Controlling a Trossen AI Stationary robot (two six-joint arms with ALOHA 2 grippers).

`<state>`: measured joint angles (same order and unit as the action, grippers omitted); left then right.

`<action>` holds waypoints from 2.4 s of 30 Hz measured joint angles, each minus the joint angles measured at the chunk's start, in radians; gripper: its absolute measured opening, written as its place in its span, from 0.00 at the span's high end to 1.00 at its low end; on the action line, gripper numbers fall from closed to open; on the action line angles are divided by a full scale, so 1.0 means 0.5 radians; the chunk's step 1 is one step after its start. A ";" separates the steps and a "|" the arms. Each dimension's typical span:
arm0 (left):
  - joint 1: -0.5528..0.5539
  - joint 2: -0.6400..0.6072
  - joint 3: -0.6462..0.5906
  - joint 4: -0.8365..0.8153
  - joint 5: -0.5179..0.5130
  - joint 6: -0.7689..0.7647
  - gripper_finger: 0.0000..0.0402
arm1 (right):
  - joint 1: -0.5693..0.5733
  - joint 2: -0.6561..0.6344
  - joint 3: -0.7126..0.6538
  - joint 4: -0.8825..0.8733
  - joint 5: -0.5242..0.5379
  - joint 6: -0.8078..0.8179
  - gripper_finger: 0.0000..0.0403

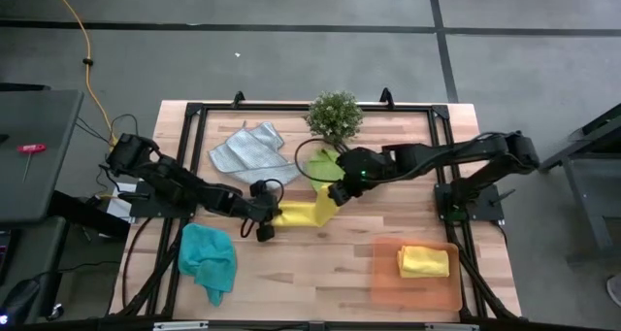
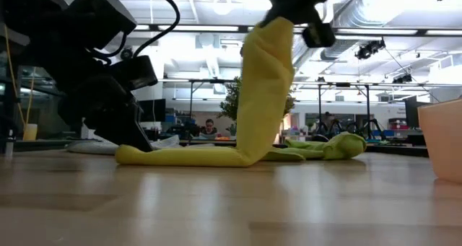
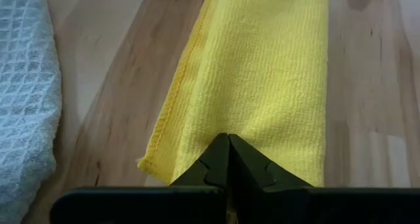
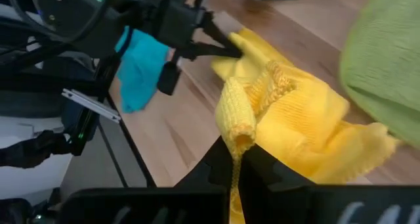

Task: Fold microfiber towels
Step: Fold the yellow microfiber towel

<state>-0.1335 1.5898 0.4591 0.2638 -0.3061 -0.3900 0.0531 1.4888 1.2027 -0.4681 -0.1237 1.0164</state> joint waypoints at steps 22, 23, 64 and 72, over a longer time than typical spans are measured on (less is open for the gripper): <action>0.083 -0.210 -0.004 0.043 0.105 -0.003 1.00 | 0.039 0.412 0.031 0.709 -0.004 0.117 1.00; 0.083 -0.247 -0.004 0.040 0.099 -0.001 1.00 | 0.039 0.396 0.031 0.718 -0.017 0.116 1.00; 0.207 0.369 0.396 0.873 0.439 -0.057 1.00 | 0.040 0.335 0.020 0.753 0.055 0.210 1.00; 0.217 0.337 0.416 0.694 0.433 -0.054 1.00 | 0.040 0.336 0.020 0.748 0.076 0.205 1.00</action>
<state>-0.0251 1.7581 0.6670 0.6106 -0.0897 -0.4172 0.0731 1.6569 1.2125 -0.0939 -0.0855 1.1191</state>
